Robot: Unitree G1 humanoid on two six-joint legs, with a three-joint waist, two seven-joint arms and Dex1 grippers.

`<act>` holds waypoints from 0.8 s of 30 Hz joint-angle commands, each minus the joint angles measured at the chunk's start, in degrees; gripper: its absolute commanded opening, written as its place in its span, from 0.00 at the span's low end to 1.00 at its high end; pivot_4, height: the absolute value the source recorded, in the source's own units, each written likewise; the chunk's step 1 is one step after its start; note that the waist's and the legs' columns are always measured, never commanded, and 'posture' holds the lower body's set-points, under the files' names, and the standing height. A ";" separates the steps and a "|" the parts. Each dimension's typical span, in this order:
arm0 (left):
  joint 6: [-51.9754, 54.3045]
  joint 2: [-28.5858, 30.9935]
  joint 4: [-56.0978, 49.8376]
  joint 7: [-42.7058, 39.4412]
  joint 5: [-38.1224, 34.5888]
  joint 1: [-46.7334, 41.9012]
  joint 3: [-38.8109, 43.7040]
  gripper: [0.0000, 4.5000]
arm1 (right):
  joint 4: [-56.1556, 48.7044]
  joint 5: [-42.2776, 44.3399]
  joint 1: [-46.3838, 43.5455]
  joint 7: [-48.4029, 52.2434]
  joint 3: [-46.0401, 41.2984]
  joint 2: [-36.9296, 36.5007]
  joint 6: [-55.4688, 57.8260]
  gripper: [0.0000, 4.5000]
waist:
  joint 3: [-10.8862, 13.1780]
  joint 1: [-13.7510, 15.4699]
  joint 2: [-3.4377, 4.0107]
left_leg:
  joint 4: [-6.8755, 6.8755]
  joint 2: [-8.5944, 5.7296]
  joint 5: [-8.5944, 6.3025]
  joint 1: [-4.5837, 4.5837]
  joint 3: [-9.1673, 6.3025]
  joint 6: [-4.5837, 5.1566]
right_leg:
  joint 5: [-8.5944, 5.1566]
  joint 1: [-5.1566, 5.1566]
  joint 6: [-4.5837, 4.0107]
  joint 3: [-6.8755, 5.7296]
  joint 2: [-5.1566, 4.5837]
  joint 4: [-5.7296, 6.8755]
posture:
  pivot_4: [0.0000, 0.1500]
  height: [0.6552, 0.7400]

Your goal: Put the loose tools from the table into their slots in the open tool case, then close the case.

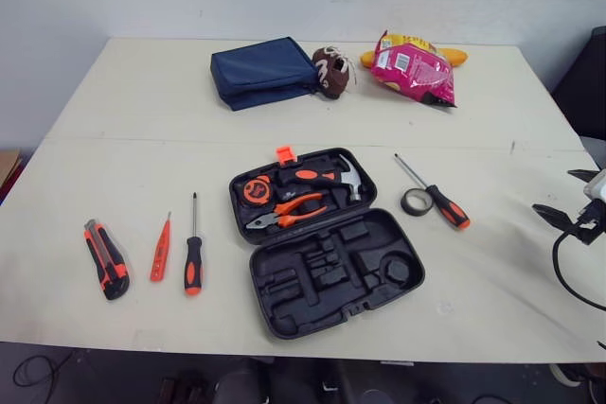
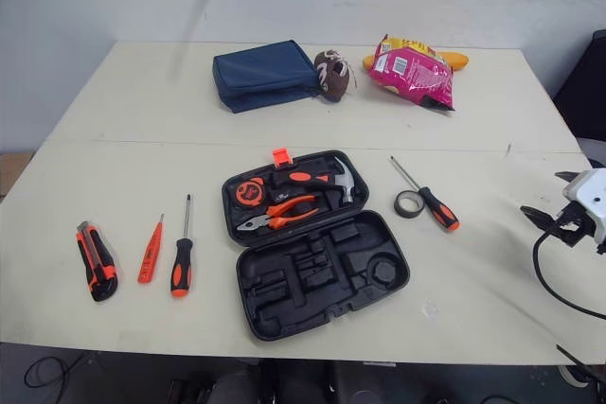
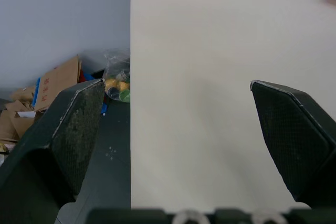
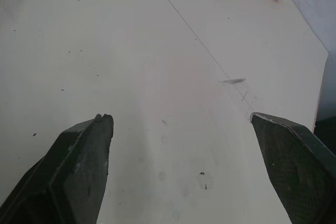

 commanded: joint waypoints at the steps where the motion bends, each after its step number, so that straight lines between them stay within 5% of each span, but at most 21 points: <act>1: 0.63 -0.15 -3.11 -0.49 -1.81 -0.11 1.43 1.00 | -0.49 0.89 -0.64 -0.18 -0.50 0.28 -0.29 0.98 | 0.00 -0.02 0.00 | 0.00 0.00 0.00 0.00 0.00 0.00 | 0.00 0.00 0.00 0.00 0.00 0.00 | 1.00 1.00; 7: 8.10 -3.00 -15.11 -3.43 -6.30 0.77 1.50 1.00 | -5.87 6.20 -3.09 6.47 -1.03 4.58 8.11 0.98 | -0.03 -0.15 -0.06 | 0.04 0.00 0.05 -0.01 0.00 -0.06 | 0.00 0.00 0.00 0.02 0.01 0.14 | 1.00 1.00; 16: 24.47 -7.51 -49.34 -7.42 -11.46 7.83 -5.08 1.00 | -24.33 10.15 -3.07 16.52 4.06 9.62 18.78 0.98 | -0.03 0.32 -0.05 | 0.11 0.02 0.09 -0.02 -0.01 -0.12 | 0.01 -0.01 0.02 0.05 0.02 0.22 | 1.00 1.00; 22: 34.93 -6.43 -67.44 -2.12 -8.95 2.63 -18.17 1.00 | -35.58 10.61 -4.67 23.65 11.38 12.46 24.94 0.98 | -0.03 0.85 -0.03 | 0.12 0.01 0.10 -0.03 -0.04 -0.10 | 0.01 -0.01 0.02 0.08 0.06 0.24 | 1.00 1.00; 24: 38.11 -5.98 -69.65 -0.74 -7.79 0.32 -22.04 1.00 | -34.28 9.41 -6.01 22.99 12.27 13.26 24.07 0.86 | -0.02 0.90 -0.03 | 0.11 0.00 0.11 -0.06 -0.04 -0.11 | 0.01 -0.03 0.02 0.09 0.06 0.21 | 1.00 1.00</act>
